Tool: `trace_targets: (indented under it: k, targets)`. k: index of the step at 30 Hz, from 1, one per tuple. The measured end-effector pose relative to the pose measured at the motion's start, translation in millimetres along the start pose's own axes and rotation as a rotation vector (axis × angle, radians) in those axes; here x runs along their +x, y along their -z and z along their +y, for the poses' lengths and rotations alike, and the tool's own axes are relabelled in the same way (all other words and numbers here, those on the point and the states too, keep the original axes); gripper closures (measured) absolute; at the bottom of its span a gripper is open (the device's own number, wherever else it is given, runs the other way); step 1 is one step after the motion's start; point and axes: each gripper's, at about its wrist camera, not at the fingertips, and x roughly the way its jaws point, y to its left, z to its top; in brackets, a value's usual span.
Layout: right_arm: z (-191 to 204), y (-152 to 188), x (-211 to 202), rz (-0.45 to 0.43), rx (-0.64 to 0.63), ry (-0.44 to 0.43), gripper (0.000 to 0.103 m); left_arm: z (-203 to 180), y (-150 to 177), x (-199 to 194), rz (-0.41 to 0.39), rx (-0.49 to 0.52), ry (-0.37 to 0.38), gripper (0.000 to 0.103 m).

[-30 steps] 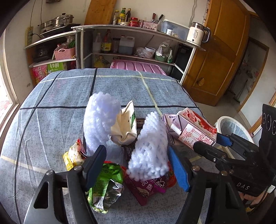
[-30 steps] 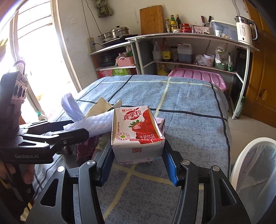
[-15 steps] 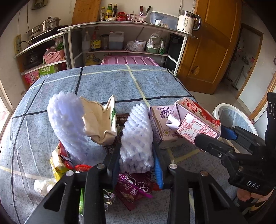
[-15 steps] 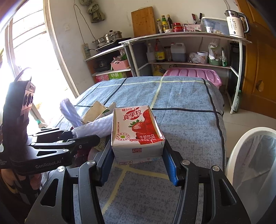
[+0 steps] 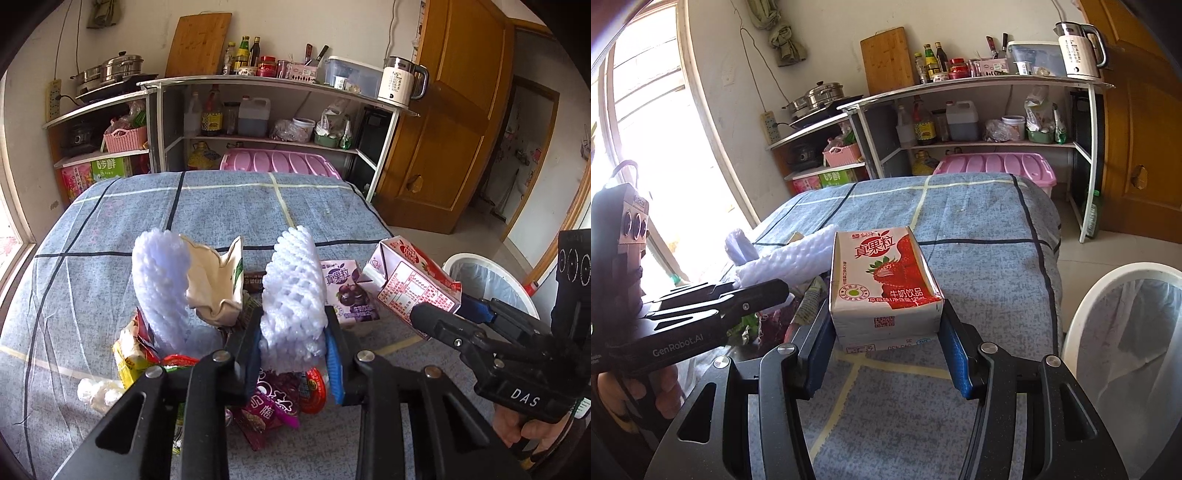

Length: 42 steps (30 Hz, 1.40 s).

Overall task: Collect trash
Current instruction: 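Grasp the strawberry milk carton with the right gripper while the left gripper grasps a white foam net, then carry both items over the white bin and open both grippers to drop them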

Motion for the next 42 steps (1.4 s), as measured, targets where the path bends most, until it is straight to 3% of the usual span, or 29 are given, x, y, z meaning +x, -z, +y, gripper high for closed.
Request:
trace_targets:
  k: [11, 19, 28, 38, 40, 42]
  targets:
    - [-17.6, 2.1, -53.5, -0.087, 0.039, 0.110, 0.049, -41.4, -14.5, -13.4, -0.038, 0.082, 0.055, 0.072]
    - [-62.0, 14.0, -108.8, -0.122, 0.094, 0.284, 0.049, -104.5, -22.1, -0.2, -0.023, 0.157, 0.193, 0.072]
    - [-121.0, 38.0, -134.4, -0.055, 0.191, 0.464, 0.049, -184.9, -16.4, 34.0, 0.069, 0.234, 0.332, 0.072]
    - [-159.6, 48.7, -126.8, 0.047, 0.209, 0.564, 0.048, -227.0, 0.2, 64.5, 0.169, 0.284, 0.336, 0.071]
    - [-164.1, 48.2, -122.0, 0.075, 0.201, 0.582, 0.048, -230.7, 0.4, 68.1, 0.184, 0.280, 0.344, 0.069]
    - [-167.0, 49.5, -120.7, 0.085, 0.199, 0.591, 0.048, -232.9, 1.2, 69.9, 0.186, 0.286, 0.343, 0.058]
